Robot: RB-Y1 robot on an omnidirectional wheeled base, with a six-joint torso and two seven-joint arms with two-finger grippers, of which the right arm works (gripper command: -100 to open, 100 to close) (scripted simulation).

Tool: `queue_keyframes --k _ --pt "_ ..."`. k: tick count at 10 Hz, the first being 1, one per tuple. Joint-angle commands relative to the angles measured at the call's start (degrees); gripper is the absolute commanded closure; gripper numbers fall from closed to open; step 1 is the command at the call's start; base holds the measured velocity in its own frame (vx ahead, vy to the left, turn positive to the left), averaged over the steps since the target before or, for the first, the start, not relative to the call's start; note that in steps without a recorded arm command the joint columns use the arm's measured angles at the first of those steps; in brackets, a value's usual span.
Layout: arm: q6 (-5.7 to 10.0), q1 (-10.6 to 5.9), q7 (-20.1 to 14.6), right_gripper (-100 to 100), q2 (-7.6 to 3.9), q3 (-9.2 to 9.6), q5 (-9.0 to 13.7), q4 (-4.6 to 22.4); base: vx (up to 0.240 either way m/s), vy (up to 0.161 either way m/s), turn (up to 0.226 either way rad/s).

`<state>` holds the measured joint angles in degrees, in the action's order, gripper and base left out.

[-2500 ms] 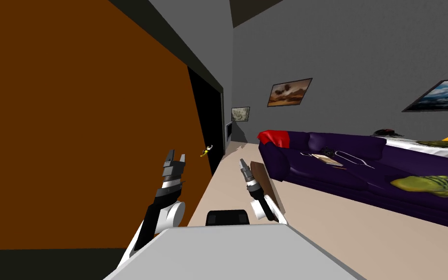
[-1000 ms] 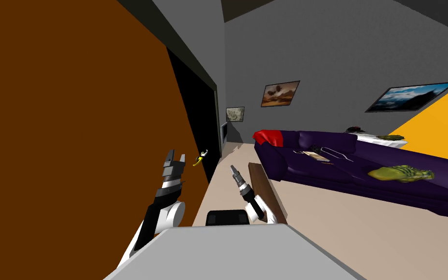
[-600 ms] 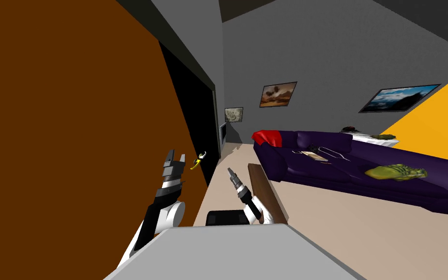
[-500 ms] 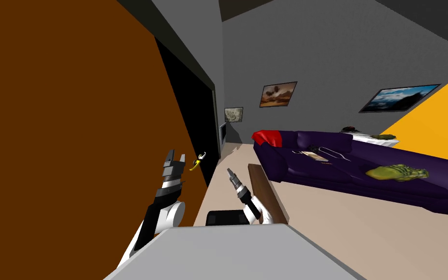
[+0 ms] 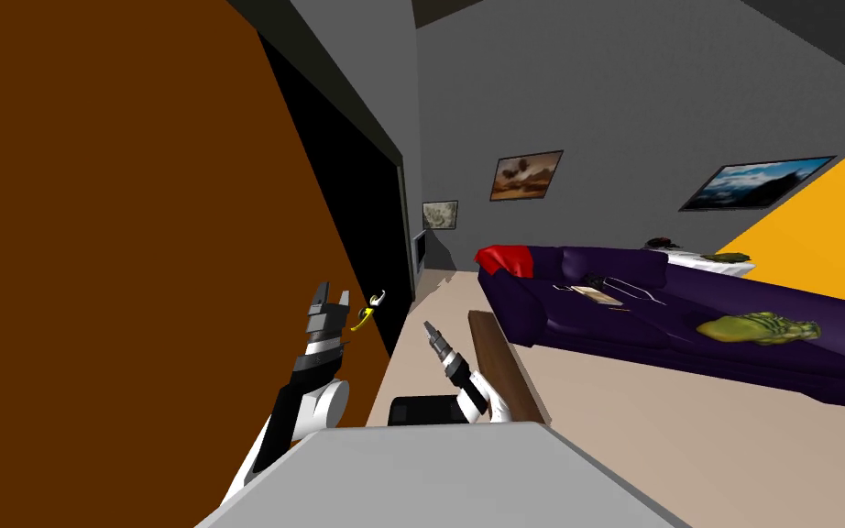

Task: Push the door open

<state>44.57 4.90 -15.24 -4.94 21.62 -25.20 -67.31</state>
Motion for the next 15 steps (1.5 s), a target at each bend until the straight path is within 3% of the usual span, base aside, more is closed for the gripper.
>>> queue_keyframes --k 1,10,15 --pt "0.42 -0.75 -0.51 -100 0.31 0.62 -0.50 1.83 0.099 -0.003 -0.003" --pt "2.49 -5.22 -4.12 -100 2.02 4.52 -3.62 12.59 0.133 -0.017 0.027" --pt "3.59 -7.59 -6.03 -100 3.44 6.59 -5.28 18.31 0.138 -0.022 0.109"
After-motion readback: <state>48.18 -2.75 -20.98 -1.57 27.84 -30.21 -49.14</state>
